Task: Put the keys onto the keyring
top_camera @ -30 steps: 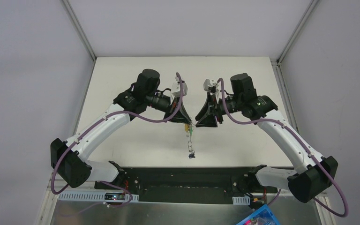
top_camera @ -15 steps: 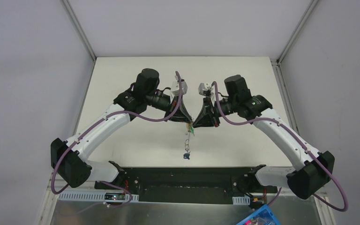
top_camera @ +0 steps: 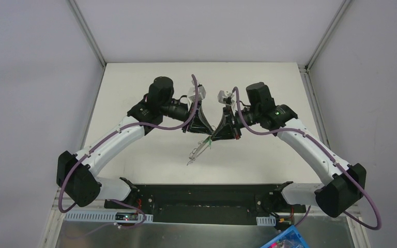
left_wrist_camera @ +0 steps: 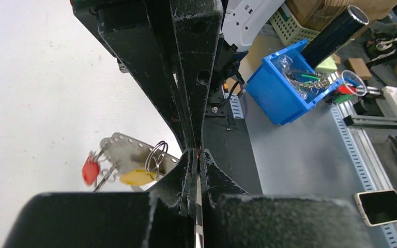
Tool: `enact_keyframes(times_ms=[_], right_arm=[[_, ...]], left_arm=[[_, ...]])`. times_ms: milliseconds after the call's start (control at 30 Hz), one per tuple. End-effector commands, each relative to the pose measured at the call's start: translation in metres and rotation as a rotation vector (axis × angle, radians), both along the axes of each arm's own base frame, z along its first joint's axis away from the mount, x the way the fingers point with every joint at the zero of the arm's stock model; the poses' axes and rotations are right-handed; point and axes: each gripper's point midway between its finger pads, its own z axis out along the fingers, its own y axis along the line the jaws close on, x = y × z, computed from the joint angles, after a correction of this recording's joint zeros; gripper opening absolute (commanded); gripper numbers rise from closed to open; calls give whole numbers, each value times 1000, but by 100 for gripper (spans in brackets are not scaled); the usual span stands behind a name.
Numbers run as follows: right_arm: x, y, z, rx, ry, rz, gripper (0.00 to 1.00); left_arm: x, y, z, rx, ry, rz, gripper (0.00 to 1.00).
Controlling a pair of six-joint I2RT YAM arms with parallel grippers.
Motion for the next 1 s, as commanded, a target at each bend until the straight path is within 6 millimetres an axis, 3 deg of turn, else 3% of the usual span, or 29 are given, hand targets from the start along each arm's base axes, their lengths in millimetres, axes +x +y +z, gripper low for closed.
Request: enact_keyframes(times_ms=[0,467,700,967], right_arm=[[3,7,4,33,-3,17,0],[9,-1,7,31,-33,-41,0],[12,-13,27,69,-95,-79,21],[9,-16,31,74,-121,-76,28]], left_arm=[[-5,-4,28,-110,-50,-47,0],[-8,2,21,-95,-62,-43,0],[-7,4,15,-68,-60,-26,0],[1,0,20,-80,-22,21,0]])
